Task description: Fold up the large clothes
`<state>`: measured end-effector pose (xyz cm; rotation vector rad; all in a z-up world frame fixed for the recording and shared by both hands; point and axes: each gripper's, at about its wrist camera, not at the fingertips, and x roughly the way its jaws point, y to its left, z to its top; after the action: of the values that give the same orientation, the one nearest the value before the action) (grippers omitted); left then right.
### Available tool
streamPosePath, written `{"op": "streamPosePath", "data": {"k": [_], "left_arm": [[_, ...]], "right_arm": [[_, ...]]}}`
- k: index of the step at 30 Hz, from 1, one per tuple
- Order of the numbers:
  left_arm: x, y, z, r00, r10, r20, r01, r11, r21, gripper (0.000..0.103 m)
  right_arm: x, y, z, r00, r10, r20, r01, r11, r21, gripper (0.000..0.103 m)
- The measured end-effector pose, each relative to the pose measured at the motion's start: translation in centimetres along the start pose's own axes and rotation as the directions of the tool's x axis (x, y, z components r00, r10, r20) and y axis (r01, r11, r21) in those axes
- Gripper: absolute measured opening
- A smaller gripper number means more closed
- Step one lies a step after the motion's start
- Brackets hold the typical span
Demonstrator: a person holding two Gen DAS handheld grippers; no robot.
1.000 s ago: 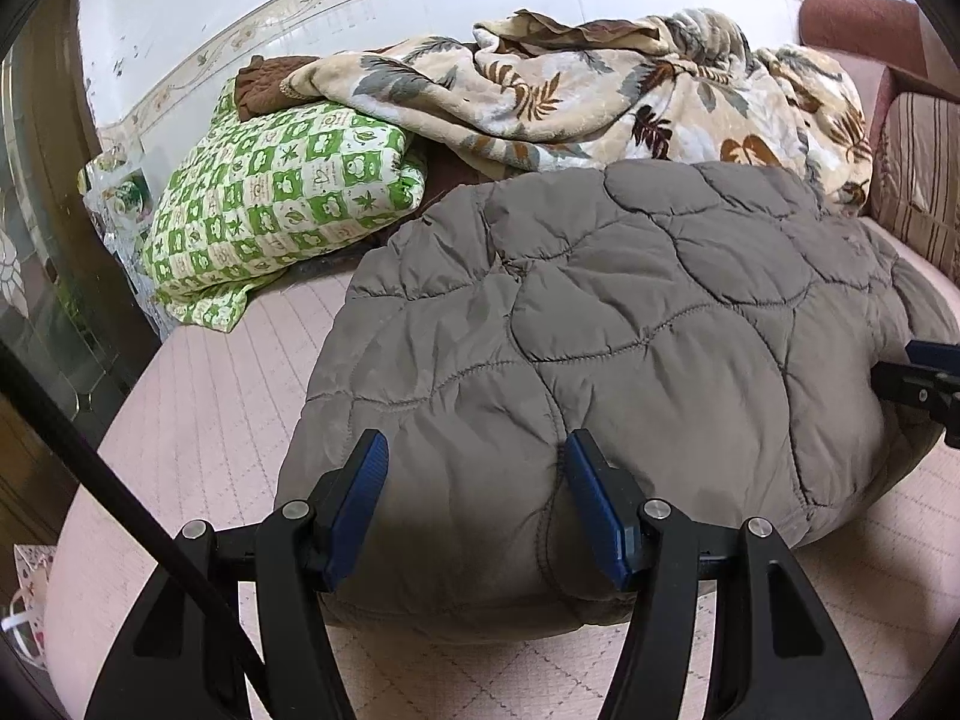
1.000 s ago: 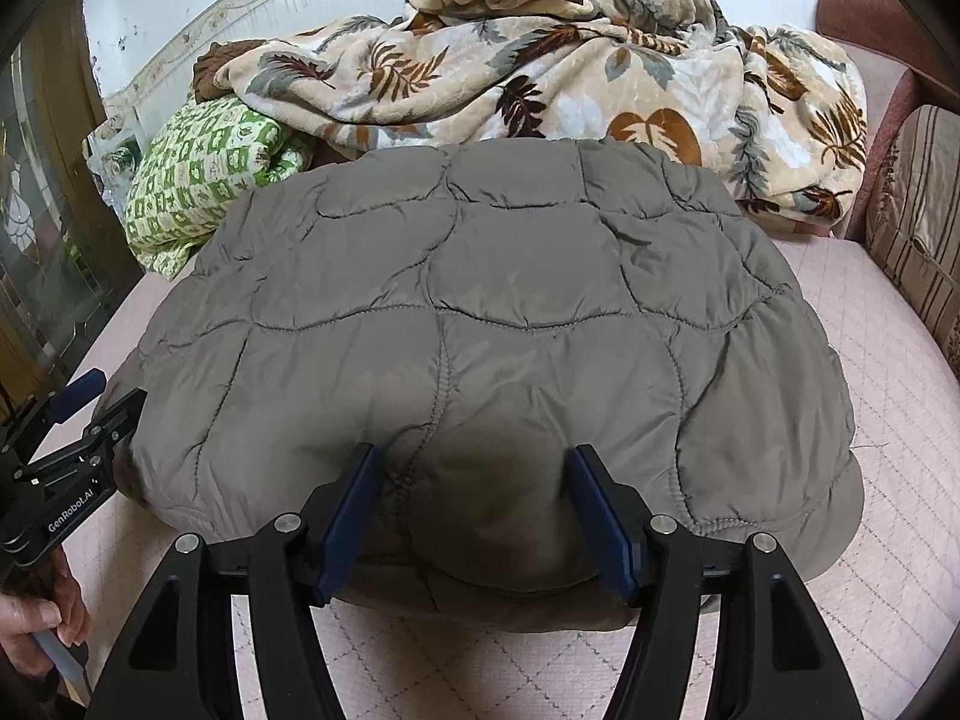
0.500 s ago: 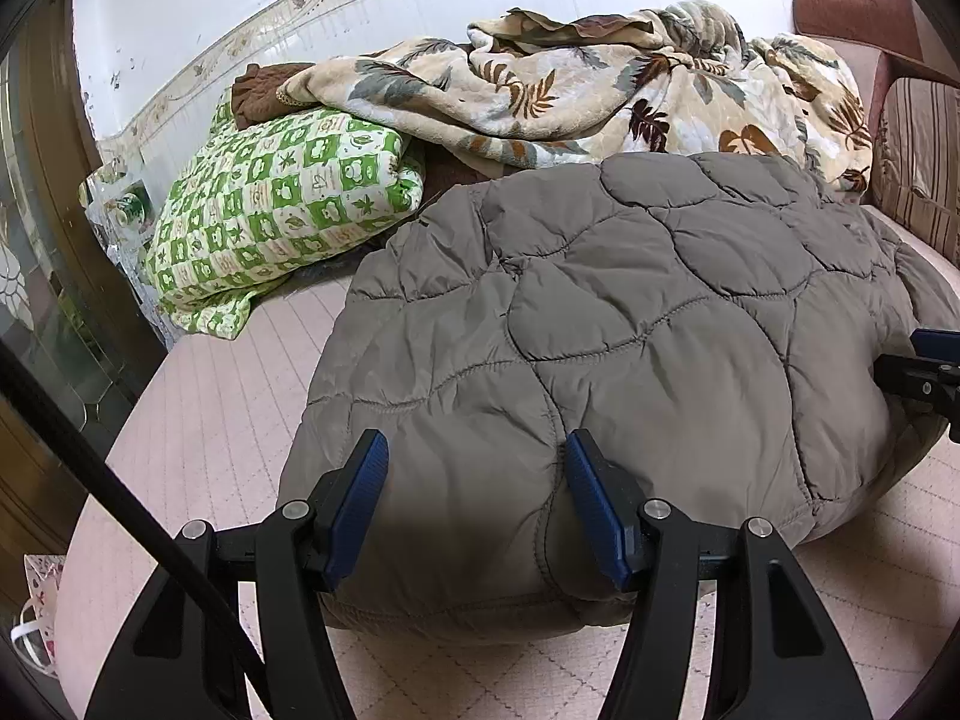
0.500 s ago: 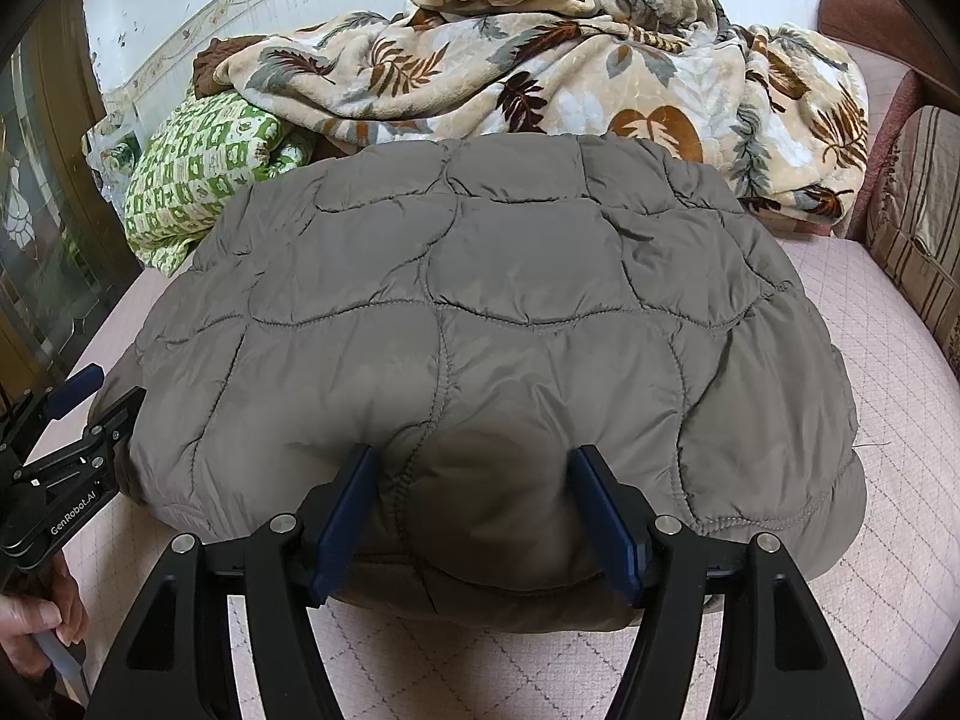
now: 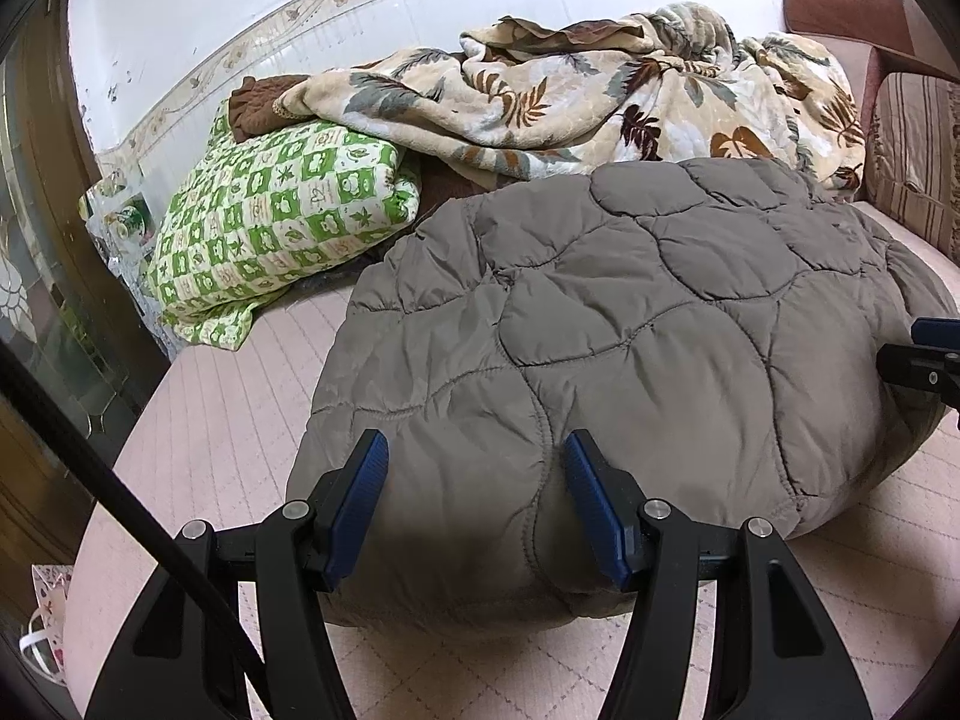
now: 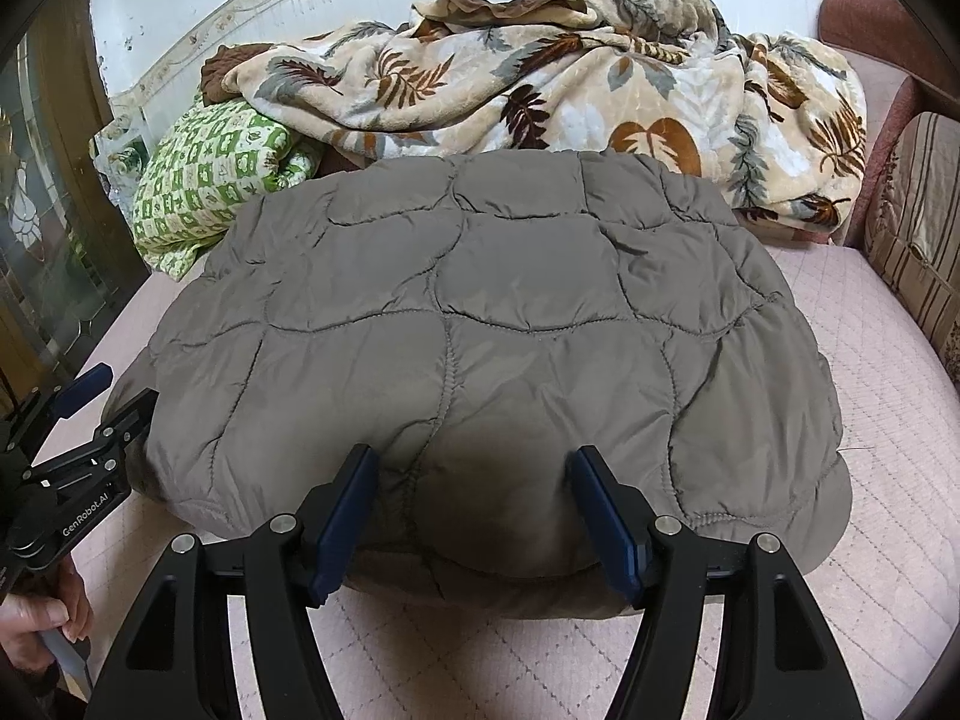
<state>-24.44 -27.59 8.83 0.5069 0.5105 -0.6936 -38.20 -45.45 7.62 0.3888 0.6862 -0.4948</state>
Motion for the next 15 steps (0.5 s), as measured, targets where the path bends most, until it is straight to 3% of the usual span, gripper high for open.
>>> {"op": "streamPosePath", "data": {"k": [15], "left_arm": [[-1.9, -0.5, 0.5, 1.0, -0.003, 0.026, 0.003, 1.0, 0.021, 0.061]], "right_arm": [[-2.3, 0.1, 0.1, 1.0, -0.013, 0.024, 0.013, 1.0, -0.009, 0.071]]}}
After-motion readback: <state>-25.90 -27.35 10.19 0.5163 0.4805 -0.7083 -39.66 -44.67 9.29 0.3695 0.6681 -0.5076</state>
